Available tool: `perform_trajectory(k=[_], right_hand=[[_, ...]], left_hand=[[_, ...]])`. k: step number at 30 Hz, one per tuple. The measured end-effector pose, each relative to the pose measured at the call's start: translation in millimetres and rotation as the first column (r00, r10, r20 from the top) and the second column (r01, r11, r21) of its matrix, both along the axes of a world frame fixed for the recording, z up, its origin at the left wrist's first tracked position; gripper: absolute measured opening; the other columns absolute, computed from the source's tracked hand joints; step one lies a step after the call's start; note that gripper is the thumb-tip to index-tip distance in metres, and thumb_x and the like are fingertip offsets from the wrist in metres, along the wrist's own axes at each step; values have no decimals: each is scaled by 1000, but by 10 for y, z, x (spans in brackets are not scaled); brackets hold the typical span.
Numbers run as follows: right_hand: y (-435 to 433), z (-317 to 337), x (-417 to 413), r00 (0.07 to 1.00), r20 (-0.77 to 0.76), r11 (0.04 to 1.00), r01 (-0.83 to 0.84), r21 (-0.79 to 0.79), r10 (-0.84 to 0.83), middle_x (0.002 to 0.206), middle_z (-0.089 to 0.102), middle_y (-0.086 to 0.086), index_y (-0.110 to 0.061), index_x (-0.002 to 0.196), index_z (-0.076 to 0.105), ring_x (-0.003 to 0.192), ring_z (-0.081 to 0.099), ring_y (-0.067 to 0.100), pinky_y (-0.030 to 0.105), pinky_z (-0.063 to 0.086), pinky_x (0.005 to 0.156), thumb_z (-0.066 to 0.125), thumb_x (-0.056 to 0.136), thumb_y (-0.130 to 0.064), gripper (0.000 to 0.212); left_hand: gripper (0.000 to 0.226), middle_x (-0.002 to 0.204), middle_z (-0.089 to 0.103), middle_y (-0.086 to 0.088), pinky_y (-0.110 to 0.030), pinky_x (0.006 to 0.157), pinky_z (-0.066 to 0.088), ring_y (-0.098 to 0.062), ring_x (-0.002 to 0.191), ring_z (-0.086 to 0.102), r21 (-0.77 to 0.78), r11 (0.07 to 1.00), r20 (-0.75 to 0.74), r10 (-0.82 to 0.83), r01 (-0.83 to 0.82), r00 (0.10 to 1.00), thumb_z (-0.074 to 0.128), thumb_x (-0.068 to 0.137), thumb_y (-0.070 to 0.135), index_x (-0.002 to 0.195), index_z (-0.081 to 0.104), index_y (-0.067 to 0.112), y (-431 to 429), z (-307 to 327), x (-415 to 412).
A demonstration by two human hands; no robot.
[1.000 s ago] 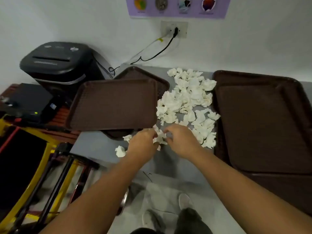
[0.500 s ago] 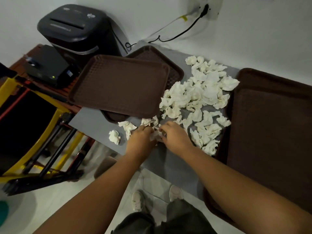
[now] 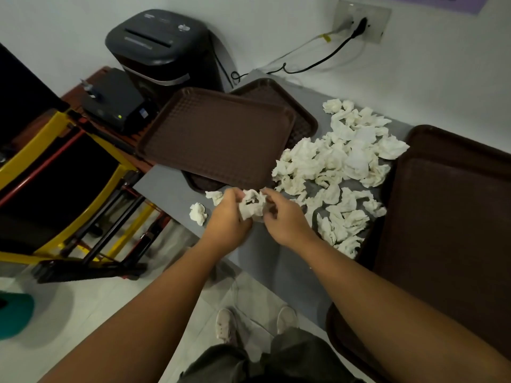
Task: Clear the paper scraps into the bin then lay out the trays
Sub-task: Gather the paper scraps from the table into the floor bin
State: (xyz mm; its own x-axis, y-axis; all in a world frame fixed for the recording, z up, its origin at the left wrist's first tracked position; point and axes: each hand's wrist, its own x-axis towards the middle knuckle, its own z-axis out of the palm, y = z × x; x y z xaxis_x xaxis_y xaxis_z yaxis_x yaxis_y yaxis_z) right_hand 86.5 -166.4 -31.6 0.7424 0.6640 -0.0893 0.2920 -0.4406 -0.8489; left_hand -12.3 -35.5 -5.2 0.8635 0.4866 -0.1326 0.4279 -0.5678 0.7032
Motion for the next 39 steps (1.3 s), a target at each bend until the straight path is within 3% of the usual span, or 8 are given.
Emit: perform_trajectory(k=[4, 15, 20, 23, 25, 30, 34, 39], right_hand=[[77, 116, -39, 990, -136, 991, -15, 131, 33, 108, 65, -11, -22, 129, 58, 96, 60, 1, 3, 43, 77, 64, 89, -18, 40], [131, 43, 95, 999, -34, 1000, 12, 19, -11, 90, 67, -1, -16, 97, 67, 82, 62, 15, 34, 54, 76, 56, 91, -12, 13], [202, 62, 121, 972, -226, 991, -33, 132, 62, 96, 70, -5, -28, 108, 62, 81, 68, 12, 39, 59, 78, 62, 90, -15, 22], [315, 127, 95, 952, -281, 980, -70, 188, 122, 101, 69, -9, -30, 126, 51, 90, 68, 11, 28, 56, 82, 58, 90, -6, 44], [410, 161, 64, 966, -224, 980, -92, 177, 131, 101, 68, -9, -27, 128, 50, 89, 67, 11, 27, 56, 81, 51, 89, -2, 45], [702, 166, -35, 972, 138, 978, -201, 65, 190, 114, 65, 3, -11, 122, 60, 102, 60, 12, 25, 47, 91, 53, 87, -2, 37], [940, 91, -196, 855, 416, 946, -323, -38, 309, 113, 63, 10, -6, 112, 63, 99, 58, 29, 41, 50, 84, 61, 79, -4, 33], [1248, 119, -483, 674, 430, 798, -536, -275, 601, 122, 54, 13, -6, 111, 59, 99, 57, 36, 43, 48, 81, 60, 81, -9, 30]], left_hand=[[32, 84, 65, 12, -12, 62, 44, 2, 75, 60, 17, 999, -15, 29, -29, 999, 80, 80, 24, 100, 56, 21, 63, 40, -20], [25, 86, 62, 18, -4, 63, 41, 9, 74, 58, -8, 995, 0, 102, -102, 995, 63, 88, 12, 107, 64, 27, 114, 94, -98], [19, 94, 67, -6, -45, 80, 54, -21, 82, 63, -370, 898, -15, 249, -237, 968, 45, 92, 17, 103, 60, 17, 121, 151, -57], [42, 95, 70, -14, -46, 74, 56, -29, 82, 68, -495, 800, 24, 402, -339, 915, 57, 82, 49, 103, 56, 13, 182, 272, -85], [46, 86, 71, -8, -39, 63, 56, -18, 71, 69, -417, 808, 66, 483, -415, 873, 62, 85, 57, 100, 56, 14, 270, 369, -140], [10, 73, 66, -11, -34, 54, 47, -14, 57, 58, -283, 770, 159, 626, -572, 764, 63, 86, 16, 86, 56, 9, 632, 493, -376], [12, 88, 66, -25, -48, 61, 56, -36, 75, 69, -345, 712, 119, 680, -612, 724, 58, 81, -1, 86, 53, 9, 809, 548, -612], [19, 83, 62, -12, -24, 44, 45, -19, 63, 56, -407, 656, 74, 718, -636, 693, 52, 88, -4, 104, 58, 5, 849, 584, -817]])
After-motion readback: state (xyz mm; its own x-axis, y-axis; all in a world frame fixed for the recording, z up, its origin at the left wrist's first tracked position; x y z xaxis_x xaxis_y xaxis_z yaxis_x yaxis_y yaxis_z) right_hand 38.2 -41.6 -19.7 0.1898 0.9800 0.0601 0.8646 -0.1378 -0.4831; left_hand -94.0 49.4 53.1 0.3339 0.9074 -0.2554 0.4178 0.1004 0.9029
